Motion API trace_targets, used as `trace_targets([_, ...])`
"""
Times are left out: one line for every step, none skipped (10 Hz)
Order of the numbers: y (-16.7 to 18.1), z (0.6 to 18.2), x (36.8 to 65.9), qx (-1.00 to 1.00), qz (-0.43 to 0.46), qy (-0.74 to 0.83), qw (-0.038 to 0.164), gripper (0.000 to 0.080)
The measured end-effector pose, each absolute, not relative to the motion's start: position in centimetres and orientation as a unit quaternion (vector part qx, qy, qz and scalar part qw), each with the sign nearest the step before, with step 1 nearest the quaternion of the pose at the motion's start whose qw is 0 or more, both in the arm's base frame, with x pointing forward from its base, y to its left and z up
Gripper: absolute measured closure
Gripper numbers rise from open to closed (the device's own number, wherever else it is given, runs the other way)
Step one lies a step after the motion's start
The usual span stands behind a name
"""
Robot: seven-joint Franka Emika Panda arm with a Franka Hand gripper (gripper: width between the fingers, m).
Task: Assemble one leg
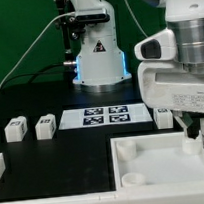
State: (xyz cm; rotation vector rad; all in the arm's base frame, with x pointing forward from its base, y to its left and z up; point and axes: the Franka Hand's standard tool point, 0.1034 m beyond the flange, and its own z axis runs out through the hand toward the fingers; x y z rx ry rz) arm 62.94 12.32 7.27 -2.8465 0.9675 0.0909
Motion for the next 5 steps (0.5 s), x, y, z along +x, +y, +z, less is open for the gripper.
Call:
trace_targets([12.35,7.27,62.93,-0.955,0.028,0.288,0.067,0.0150])
trace_targets([12.33,7.21,62.88,-0.982,0.015,0.182,0.048,0.0150])
trace_targets([12.61,7.11,62.84,-0.991,0.007,0.125,0.042,0.0150])
trace_targets([12.43,7.12,62.88,-0.996,0.005,0.079,0.042,0.0150])
trace_targets([12.45,7.12,62.87,-0.995,0.006,0.092,0.044,0.0150])
